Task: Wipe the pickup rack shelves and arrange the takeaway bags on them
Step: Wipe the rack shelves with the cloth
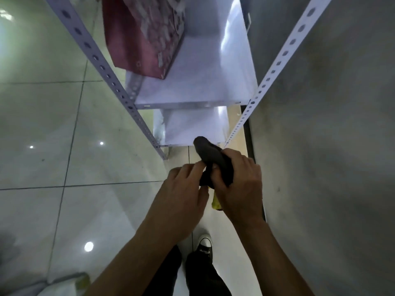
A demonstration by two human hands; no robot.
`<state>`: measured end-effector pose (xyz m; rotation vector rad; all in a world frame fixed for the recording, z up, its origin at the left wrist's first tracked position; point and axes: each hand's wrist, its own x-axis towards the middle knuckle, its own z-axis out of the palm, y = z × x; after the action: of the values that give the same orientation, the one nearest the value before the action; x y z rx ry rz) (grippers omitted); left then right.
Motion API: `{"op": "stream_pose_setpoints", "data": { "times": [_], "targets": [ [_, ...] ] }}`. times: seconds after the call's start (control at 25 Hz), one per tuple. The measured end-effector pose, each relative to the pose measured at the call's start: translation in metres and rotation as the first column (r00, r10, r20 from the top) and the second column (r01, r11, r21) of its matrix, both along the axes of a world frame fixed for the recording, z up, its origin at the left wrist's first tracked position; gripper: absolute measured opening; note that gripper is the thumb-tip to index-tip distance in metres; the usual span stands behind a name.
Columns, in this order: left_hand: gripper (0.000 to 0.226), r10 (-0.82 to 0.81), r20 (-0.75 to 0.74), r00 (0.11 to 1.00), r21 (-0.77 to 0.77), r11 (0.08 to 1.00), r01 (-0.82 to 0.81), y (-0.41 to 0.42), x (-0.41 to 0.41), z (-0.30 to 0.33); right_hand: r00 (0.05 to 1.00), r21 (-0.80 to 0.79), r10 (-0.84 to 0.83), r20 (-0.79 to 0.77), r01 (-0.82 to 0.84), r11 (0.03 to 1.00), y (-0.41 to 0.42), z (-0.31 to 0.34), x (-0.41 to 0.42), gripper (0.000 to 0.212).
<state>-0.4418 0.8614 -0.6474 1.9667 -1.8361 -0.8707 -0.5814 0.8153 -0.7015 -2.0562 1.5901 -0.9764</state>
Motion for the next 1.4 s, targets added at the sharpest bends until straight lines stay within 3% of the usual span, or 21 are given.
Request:
{"op": "stream_pose_setpoints", "data": {
  "times": [0.44, 0.8, 1.04, 1.16, 1.24, 1.4],
  "targets": [
    [0.025, -0.069, -0.026, 0.997, -0.210, 0.976, 0.062, -0.007, -0.023, 0.227, 0.992, -0.101, -0.024, 0.123, 0.037, 0.994, -0.007, 0.222, -0.017, 0.030],
    [0.040, -0.056, -0.057, 0.997, -0.336, 0.941, 0.033, -0.053, -0.018, 0.335, 0.990, -0.276, 0.030, 0.136, 0.009, 0.961, -0.074, 0.346, -0.003, 0.026],
    [0.039, -0.041, 0.047, 0.998, -0.406, 0.912, 0.057, -0.115, 0.013, 0.354, 0.997, -0.352, -0.024, -0.078, -0.005, 0.936, -0.142, 0.383, 0.012, 0.028],
    [0.034, -0.076, -0.039, 0.996, -0.322, 0.945, 0.060, -0.147, 0.032, 0.352, 0.972, -0.318, -0.032, -0.233, -0.045, 0.947, -0.179, 0.390, 0.028, 0.030],
    [0.033, -0.116, -0.067, 0.991, -0.258, 0.961, 0.095, -0.167, 0.043, 0.346, 0.932, -0.224, -0.017, -0.361, -0.069, 0.972, -0.208, 0.388, 0.036, 0.034],
    [0.033, -0.177, -0.047, 0.983, -0.243, 0.957, 0.161, -0.190, 0.060, 0.328, 0.839, 0.109, 0.075, -0.539, -0.018, 0.994, -0.241, 0.368, 0.043, 0.048]
  ]
}}
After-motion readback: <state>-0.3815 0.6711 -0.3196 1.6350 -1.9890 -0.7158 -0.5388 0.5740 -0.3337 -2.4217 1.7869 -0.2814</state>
